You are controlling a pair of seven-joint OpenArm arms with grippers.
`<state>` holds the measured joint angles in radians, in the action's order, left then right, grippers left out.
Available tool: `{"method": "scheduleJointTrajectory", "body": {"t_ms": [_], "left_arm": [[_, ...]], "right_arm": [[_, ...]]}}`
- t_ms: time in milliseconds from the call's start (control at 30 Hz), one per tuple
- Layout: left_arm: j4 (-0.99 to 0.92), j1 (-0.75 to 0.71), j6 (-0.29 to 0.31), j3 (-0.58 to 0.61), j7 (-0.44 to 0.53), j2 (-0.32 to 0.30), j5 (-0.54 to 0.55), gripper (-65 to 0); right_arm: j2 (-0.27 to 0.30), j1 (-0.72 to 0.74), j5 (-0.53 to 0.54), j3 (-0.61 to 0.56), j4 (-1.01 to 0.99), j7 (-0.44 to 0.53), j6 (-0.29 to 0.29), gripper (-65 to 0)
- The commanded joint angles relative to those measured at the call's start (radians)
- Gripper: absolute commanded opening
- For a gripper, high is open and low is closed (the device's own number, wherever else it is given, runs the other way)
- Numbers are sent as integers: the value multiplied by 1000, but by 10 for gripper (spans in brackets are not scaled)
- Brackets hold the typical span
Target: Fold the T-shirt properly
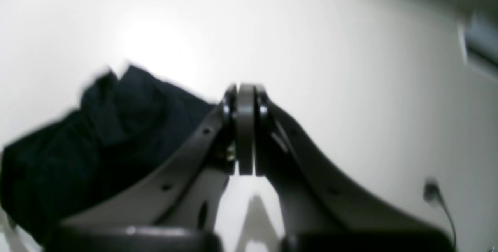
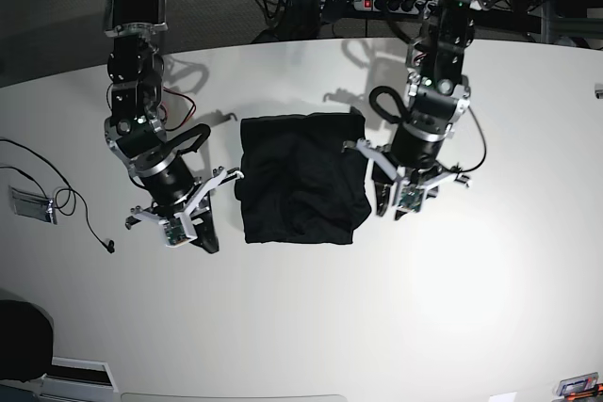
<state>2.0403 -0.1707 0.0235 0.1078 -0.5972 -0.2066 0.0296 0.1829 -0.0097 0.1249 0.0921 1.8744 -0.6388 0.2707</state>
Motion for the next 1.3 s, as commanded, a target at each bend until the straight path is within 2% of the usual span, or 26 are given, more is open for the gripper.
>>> {"method": "scheduleJointTrajectory", "body": {"t_ms": [0, 100, 233, 300, 367, 467, 567, 700, 867, 1033, 1267], "left_arm": [[41, -2, 13, -16, 26, -14, 31, -499], [69, -39, 77, -90, 26, -60, 198, -499], [72, -69, 82, -198, 26, -103, 415, -499], [75, -86, 80, -221, 26, -135, 462, -499], [79, -112, 80, -237, 26, -153, 468, -501], [84, -142, 80, -280, 27, -155, 471, -503], [87, -177, 80, -322, 33, -155, 474, -503], [90, -220, 80, -349, 36, -155, 474, -504], [90, -329, 80, -349, 168, -156, 470, -505], [92, -445, 80, -365, 176, -156, 468, -505], [92, -637, 80, -440, 297, -156, 467, -505]], "right_arm": [[10, -14, 3, 16, 18, 37, 9, -650], [11, -94, 3, 88, 18, 87, 69, -650], [8, -137, 3, 222, 41, 93, 106, -650], [8, -137, 8, 265, 49, 92, 115, -650], [7, -138, 61, 301, 55, 89, 121, -650], [7, -151, 227, 337, 58, 89, 129, -650], [13, -238, 345, 404, 60, 92, 129, -650], [11, -356, 351, 510, 70, 92, 132, -650], [10, -488, 351, 519, 83, 96, 132, -650], [11, -585, 351, 521, 86, 98, 132, -650], [11, -729, 351, 538, 86, 224, 132, -650]]}}
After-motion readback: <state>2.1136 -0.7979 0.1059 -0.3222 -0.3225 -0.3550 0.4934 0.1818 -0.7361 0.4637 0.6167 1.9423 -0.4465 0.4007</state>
